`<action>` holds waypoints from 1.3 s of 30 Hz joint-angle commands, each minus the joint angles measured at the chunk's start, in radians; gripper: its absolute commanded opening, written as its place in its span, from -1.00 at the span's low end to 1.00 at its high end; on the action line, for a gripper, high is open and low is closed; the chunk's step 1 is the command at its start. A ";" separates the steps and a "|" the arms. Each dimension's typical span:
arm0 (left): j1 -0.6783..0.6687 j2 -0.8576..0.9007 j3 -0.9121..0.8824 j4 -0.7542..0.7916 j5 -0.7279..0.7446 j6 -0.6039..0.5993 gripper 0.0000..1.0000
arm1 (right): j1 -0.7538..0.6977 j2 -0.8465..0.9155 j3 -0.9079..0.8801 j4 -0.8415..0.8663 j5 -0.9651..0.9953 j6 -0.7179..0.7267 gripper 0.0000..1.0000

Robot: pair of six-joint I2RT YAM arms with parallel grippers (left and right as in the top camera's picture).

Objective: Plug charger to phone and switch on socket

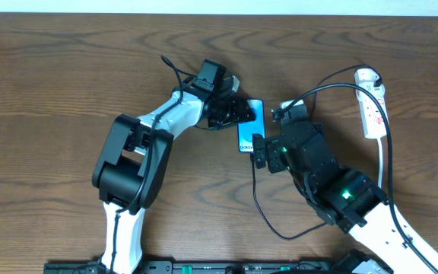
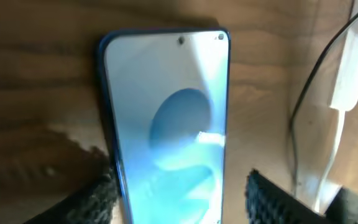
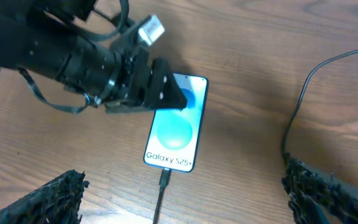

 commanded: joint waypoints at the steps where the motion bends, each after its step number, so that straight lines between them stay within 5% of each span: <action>1: 0.013 0.090 -0.057 -0.022 -0.130 0.103 0.43 | -0.009 0.035 0.019 -0.005 0.012 0.014 0.98; 12: 0.013 0.090 -0.057 -0.014 -0.098 0.130 0.69 | -0.009 0.089 0.019 -0.005 -0.134 0.013 0.99; 24: 0.014 0.089 -0.056 -0.027 -0.105 0.111 0.70 | -0.008 0.089 0.019 0.011 -0.314 0.014 0.99; 25: 0.014 0.089 -0.056 -0.027 -0.108 0.111 0.70 | -0.008 0.089 0.019 0.016 -0.335 0.014 0.92; 26: 0.014 0.089 -0.056 -0.031 -0.117 0.107 0.70 | -0.008 0.089 0.019 0.024 -0.341 0.014 0.40; 29: 0.014 0.089 -0.056 -0.037 -0.148 0.076 0.72 | -0.008 0.089 0.019 0.033 -0.340 0.014 -0.35; 32: 0.014 0.076 -0.056 -0.077 -0.273 -0.023 0.72 | -0.008 0.089 0.019 0.044 -0.340 0.013 -0.86; 39: 0.006 0.035 -0.056 -0.134 -0.420 -0.086 0.72 | -0.010 0.076 0.019 0.015 -0.179 0.061 -0.97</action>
